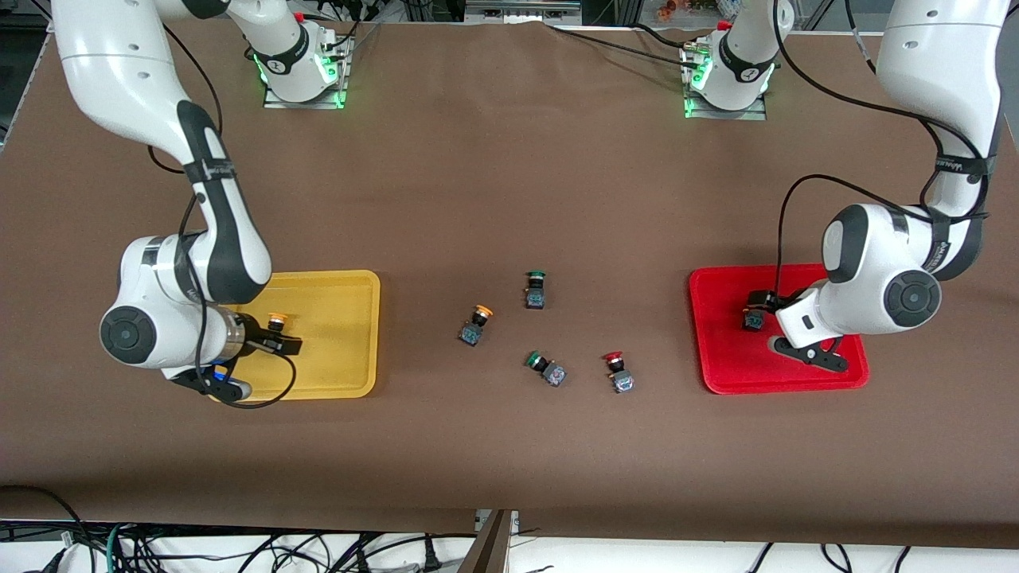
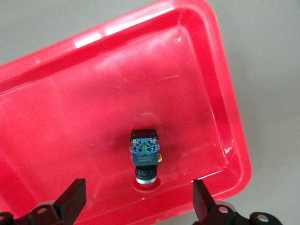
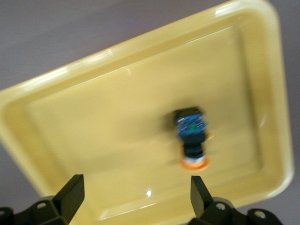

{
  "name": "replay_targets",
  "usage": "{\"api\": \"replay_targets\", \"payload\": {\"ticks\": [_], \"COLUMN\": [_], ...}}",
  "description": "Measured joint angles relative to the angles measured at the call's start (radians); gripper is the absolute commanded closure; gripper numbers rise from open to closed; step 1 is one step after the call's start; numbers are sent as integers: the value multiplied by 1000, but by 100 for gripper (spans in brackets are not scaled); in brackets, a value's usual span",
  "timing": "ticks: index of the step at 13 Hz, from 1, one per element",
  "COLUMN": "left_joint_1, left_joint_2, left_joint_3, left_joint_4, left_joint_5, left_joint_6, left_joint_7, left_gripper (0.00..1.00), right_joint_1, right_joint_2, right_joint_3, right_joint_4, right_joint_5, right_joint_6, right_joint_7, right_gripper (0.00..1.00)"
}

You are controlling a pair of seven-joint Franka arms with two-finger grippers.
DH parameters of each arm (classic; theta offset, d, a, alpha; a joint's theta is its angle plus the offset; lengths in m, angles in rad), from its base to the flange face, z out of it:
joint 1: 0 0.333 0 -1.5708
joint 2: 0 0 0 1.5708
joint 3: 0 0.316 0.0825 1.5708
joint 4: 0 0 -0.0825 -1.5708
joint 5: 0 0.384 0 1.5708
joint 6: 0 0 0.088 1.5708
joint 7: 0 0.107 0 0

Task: Place red and yellow buttons in trays
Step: 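Drop the orange button in the yellow tray while the left gripper drops the red one, then grasp another orange button with the right gripper while the left gripper grasps a red one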

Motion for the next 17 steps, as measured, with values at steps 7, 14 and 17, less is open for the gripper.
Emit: {"api": "replay_targets", "payload": {"ticks": [7,14,17], "left_joint_1": [-22,-120,-241], "left_joint_2": [-7,10,104], "left_joint_3": [-7,-22,-21], "left_joint_4": [62,207,247], "left_joint_5": [0,-139,-139], "left_joint_6": [-22,-77,39], "left_joint_7": [-76,-307,-504], "left_gripper": [0,0,0], "right_joint_1": [286,430,438], "right_joint_2": [83,198,214], "right_joint_3": [9,6,-1], "right_joint_4": [-2,9,17], "right_joint_5": [67,67,57], "right_joint_6": [325,563,571], "right_joint_7": [483,601,593], "right_gripper": [0,69,100]}}
